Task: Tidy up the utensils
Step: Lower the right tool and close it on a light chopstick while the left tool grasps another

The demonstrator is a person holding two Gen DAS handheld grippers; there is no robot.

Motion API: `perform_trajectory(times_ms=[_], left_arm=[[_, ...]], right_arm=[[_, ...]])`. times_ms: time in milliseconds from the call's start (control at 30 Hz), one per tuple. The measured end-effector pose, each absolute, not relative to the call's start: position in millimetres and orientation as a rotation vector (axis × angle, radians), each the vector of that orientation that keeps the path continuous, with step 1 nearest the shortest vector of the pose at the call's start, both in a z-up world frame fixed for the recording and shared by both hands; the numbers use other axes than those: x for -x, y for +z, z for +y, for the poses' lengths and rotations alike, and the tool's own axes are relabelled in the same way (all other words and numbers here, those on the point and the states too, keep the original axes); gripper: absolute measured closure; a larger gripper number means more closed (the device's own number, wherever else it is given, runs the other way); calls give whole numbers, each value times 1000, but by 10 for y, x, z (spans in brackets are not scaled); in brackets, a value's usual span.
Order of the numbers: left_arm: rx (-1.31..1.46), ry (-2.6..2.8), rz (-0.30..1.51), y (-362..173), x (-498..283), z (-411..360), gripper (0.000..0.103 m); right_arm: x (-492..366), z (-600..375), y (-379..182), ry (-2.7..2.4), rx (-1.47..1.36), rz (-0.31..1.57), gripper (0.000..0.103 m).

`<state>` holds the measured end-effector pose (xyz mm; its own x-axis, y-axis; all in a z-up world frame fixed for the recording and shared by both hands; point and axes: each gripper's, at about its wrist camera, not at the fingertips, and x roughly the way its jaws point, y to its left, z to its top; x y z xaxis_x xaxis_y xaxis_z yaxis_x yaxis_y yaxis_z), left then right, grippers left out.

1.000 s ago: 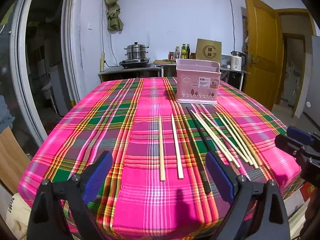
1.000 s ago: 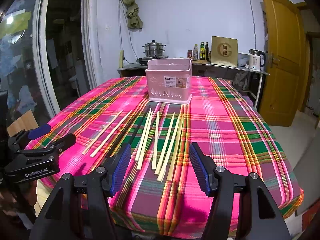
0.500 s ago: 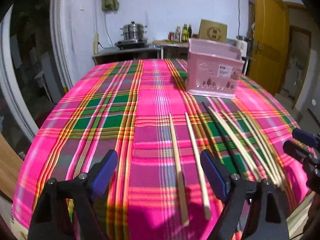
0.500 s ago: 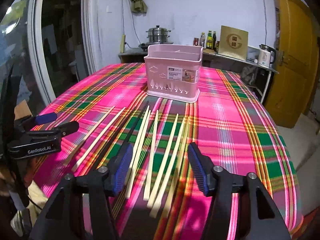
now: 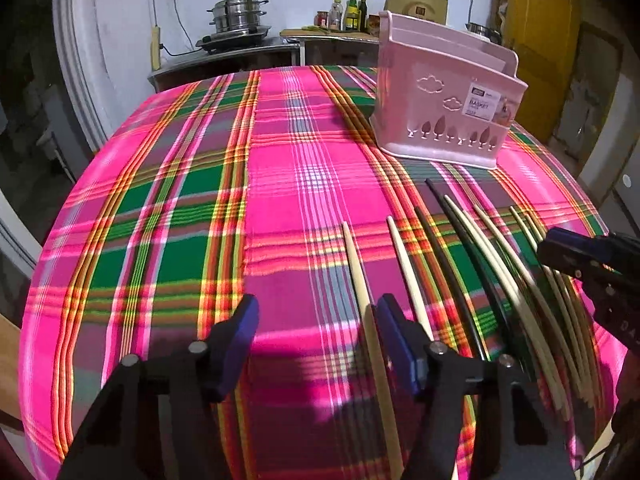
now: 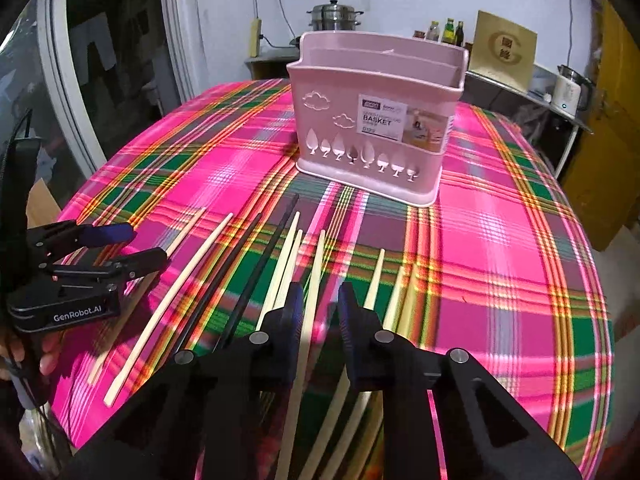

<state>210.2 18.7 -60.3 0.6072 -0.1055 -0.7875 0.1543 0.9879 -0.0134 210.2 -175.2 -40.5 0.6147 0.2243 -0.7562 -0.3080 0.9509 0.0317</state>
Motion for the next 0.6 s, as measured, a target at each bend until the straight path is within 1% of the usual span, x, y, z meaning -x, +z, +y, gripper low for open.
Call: perform_trajectory(times_ms=[100,467,567,600], left_arm=[[-72,-161,921,-632,-2185,154,48],[-95,-178,927,-628,-2408,91,54],[-103,-185,930,-627,-2436,63,58],[-104,-191,930,-627,-2447,51,62]], right_arm=[[-2217,-1749,-471,312,102,886,89],[-2513,-1658,-594,340,111,950,89],[-2574,-1635,-595,338,114,956,89],[-2595,-1627,-595,338,114,959,91]])
